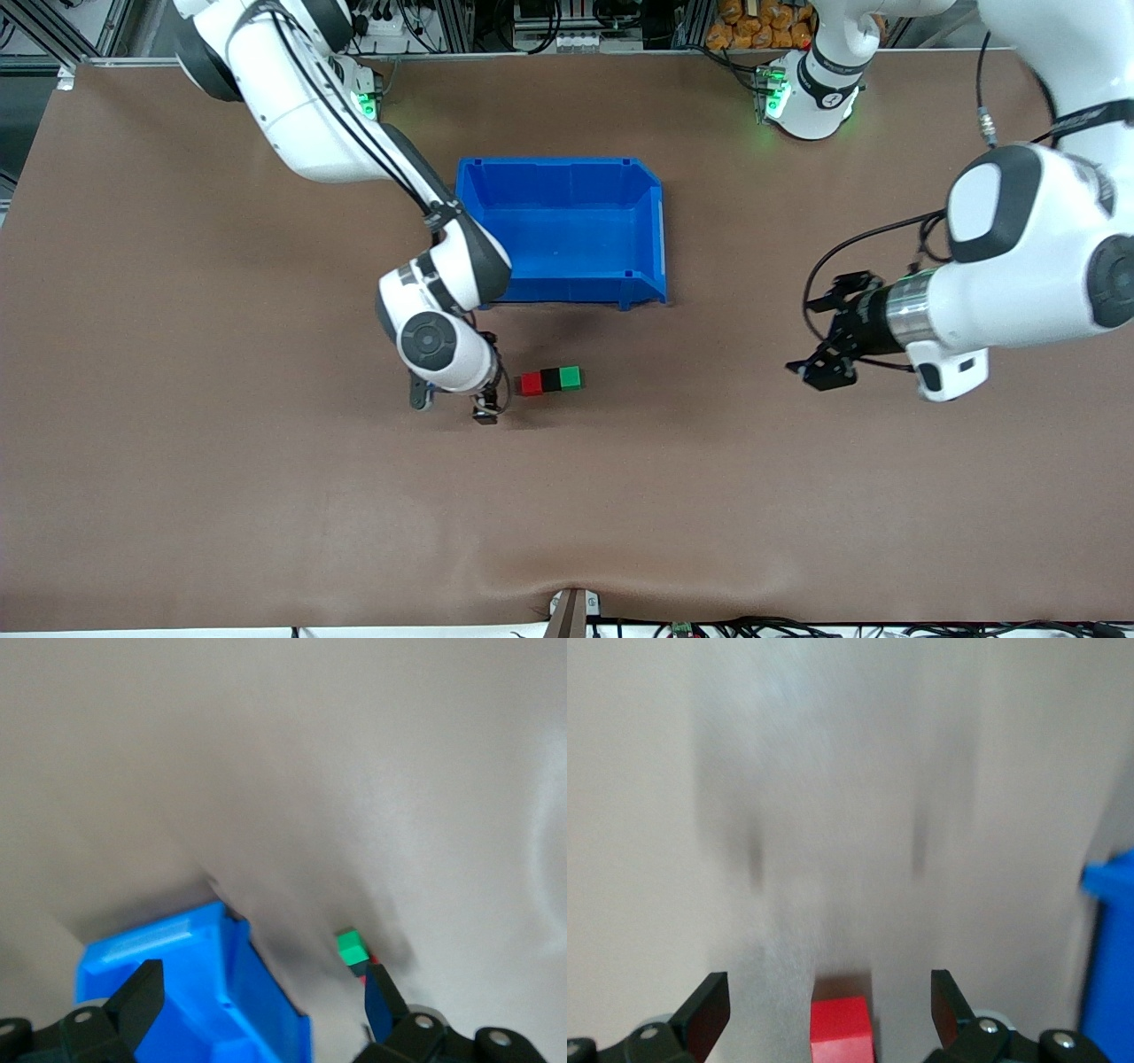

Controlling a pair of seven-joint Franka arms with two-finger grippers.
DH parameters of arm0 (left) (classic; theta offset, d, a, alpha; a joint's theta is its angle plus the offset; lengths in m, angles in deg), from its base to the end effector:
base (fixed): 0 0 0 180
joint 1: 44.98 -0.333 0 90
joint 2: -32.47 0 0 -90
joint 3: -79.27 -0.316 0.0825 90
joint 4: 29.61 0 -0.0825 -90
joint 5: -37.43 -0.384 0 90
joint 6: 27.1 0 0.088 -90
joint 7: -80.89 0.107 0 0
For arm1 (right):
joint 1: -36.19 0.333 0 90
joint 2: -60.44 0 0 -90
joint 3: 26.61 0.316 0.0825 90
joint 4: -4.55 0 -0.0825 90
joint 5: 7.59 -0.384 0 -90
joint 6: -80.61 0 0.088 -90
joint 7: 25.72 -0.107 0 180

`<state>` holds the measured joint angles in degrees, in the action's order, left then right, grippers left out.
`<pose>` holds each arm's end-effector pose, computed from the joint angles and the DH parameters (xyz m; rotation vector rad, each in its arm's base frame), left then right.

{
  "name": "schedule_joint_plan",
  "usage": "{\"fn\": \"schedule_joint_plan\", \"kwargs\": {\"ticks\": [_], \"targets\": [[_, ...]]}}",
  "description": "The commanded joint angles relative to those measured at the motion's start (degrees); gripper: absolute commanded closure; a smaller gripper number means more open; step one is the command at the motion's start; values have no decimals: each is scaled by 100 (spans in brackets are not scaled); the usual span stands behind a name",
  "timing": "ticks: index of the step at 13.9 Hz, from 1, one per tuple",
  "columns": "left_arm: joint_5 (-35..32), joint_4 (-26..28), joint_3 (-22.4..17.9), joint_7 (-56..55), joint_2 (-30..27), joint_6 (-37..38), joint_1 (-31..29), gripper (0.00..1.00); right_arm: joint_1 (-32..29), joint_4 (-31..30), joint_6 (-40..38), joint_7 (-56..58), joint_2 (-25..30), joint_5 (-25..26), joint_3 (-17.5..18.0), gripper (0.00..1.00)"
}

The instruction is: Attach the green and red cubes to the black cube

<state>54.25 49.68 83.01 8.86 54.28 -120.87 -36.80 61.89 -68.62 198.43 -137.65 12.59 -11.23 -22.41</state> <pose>0.6423 -0.1584 0.4908 2.5281 1.5336 -0.4552 0.6492 0.3620 0.2464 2.2988 -2.1106 -0.1905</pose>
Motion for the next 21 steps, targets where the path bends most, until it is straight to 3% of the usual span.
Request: {"fn": "schedule_joint_plan", "kwargs": {"ticks": [1, 4, 8, 11, 16, 21], "targets": [[-405, 121, 22, 740, -405, 410, -123, 0, -354, -119, -679, 1098, 486, 56, 72, 0], [-635, 130, 22, 1480, -686, 938, -465, 0, -776, -276, -1357, 2443, 899, 56, 72, 0], [-775, 147, 22, 2261, -1186, 1404, -685, 0, -1400, -1215, -1438, 4279, 1821, 56, 72, 0], [-996, 165, 22, 3194, -1380, 1563, -712, 0, -1769, -1586, -1481, 6088, 2279, 109, 55, 0], [-1751, 454, 13, 4818, -1749, 1581, -555, 0, -2657, -1613, -1745, 8850, 2684, 144, 55, 0], [-1778, 884, -93, 5594, -2232, 1432, -457, 0, -3035, -1604, -1842, 10889, 3097, 214, 46, 0]]}}
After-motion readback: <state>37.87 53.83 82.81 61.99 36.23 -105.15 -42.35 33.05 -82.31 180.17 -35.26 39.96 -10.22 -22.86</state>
